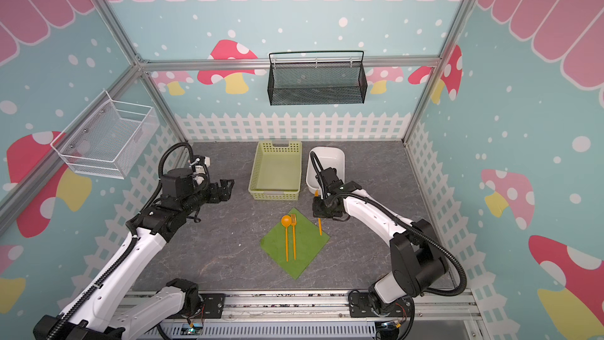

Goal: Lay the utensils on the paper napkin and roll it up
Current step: 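Carry the knife over the napkin beside the fork with the right gripper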

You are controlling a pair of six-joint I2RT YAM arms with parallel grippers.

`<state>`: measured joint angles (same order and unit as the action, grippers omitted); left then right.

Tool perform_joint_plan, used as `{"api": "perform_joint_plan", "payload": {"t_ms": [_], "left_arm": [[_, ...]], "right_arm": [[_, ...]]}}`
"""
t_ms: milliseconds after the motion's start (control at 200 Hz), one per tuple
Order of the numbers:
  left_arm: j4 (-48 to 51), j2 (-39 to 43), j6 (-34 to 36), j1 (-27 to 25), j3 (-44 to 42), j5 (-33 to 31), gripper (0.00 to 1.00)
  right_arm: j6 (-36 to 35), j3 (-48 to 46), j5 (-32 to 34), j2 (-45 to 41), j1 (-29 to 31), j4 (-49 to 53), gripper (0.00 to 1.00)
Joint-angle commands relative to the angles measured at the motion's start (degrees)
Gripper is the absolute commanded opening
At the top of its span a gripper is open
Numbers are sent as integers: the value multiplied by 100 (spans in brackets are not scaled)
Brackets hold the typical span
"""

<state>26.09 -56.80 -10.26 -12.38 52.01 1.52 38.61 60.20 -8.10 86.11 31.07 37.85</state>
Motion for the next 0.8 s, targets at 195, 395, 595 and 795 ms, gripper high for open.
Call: {"api": "perform_joint_plan", "payload": {"t_ms": [195,395,595,795], "left_arm": [[54,-51,15,34,-26,80,94],[61,-54,7,34,-7,128,94],[54,-42,8,34,-21,100,94],[55,-40,-1,34,-16,134,94]], "right_arm": [[709,-854,-250,-374,376,-530,5],[968,-1116,-415,-296,588,-976,5],[1083,-976,-389,55,868,-1095,5],[1223,-894,-302,211,1020,-1164,5]]}}
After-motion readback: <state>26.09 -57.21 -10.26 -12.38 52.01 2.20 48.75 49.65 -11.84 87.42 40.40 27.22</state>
